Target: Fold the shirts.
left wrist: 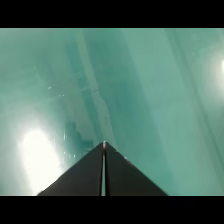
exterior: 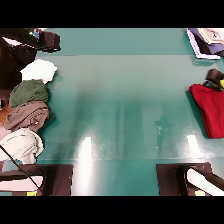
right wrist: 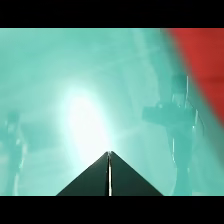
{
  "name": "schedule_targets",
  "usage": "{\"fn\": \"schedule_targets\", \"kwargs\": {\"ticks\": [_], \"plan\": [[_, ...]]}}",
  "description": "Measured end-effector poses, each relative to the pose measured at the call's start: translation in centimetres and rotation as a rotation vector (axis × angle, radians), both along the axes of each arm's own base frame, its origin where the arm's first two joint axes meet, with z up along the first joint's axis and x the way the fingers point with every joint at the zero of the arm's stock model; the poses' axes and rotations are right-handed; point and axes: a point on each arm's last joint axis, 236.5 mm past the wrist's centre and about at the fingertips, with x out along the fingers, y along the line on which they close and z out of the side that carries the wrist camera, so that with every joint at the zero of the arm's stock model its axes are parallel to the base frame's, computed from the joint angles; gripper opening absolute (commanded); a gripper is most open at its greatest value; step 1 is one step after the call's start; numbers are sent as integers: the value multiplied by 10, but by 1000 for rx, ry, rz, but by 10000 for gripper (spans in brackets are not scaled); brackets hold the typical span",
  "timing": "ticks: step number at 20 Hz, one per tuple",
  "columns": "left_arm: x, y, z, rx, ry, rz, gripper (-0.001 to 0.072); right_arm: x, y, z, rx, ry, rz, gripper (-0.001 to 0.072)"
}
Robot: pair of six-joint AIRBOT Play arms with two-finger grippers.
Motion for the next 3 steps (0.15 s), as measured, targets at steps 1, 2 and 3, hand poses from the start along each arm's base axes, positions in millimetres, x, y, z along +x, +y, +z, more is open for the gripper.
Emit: {"fn": "schedule_targets", "kwargs": {"ticks": [1, 2, 3], "plan": [[1, 0, 1, -2, -3, 1, 26, 3, 16, 1, 0, -8, 43, 19], [1, 0, 1, -3, -7, 1, 27, 5, 30, 2, -1, -12, 79, 19], [2, 0, 2, -3, -9, 2, 27, 6, 42, 3, -1, -17, 111, 19]]}}
